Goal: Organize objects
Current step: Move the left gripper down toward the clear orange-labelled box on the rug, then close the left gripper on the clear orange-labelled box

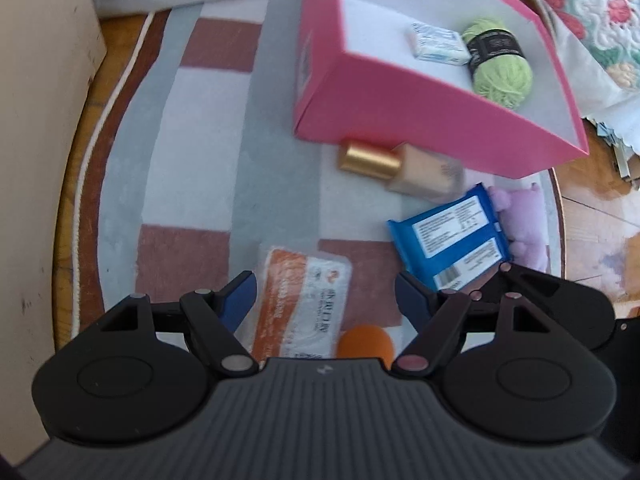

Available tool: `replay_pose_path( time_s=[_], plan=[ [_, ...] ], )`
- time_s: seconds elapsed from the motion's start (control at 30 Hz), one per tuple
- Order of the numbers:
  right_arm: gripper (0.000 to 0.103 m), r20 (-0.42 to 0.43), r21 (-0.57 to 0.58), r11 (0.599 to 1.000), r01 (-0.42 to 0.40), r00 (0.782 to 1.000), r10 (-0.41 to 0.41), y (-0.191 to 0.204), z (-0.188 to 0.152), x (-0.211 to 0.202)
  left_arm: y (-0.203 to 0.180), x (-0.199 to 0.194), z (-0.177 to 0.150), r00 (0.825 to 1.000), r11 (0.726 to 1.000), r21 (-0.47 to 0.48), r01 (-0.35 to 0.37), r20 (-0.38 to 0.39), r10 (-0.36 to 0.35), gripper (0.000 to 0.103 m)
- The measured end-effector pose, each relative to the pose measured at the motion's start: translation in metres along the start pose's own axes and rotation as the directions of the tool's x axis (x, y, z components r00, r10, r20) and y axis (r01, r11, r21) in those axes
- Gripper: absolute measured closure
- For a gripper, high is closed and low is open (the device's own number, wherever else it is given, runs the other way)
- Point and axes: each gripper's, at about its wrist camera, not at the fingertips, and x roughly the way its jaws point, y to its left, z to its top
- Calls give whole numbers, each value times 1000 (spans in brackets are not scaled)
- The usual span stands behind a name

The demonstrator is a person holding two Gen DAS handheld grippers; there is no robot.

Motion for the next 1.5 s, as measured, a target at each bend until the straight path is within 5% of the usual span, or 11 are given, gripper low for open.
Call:
replay_pose_path(
  time_s=[0.2,0.57,0.73,0.87,1.17,1.33,1.5],
  plan=[
    [19,-2,-7,1000,2,1000,-2,10,2,16,19,-3,-11,999,996,-80,47,18,-46,27],
    [19,15,-15,998,57,998,-57,25,2,37,39,5,-10,998,980,-197,33,55,-23,30],
    [17,-7,-5,998,60,998,-60,31,1,41,59,9,-19,993,929,-351,120,63,-104,49],
    [16,-2,6,997,76,997,-76,34,-2,46,70,8,-25,988,895,-419,156,80,-135,52],
    [18,56,24,990,136,989,-137,30,0,36,63,18,-35,988,893,-423,153,42,-149,51],
    [18,42,29,984,175,983,-177,40,-8,33,50,15,-37,993,903,-415,109,79,-83,51],
    [31,66,-47,981,187,981,-184,53,-13,32,52,16,-36,991,894,-431,119,110,-78,51]
  ],
)
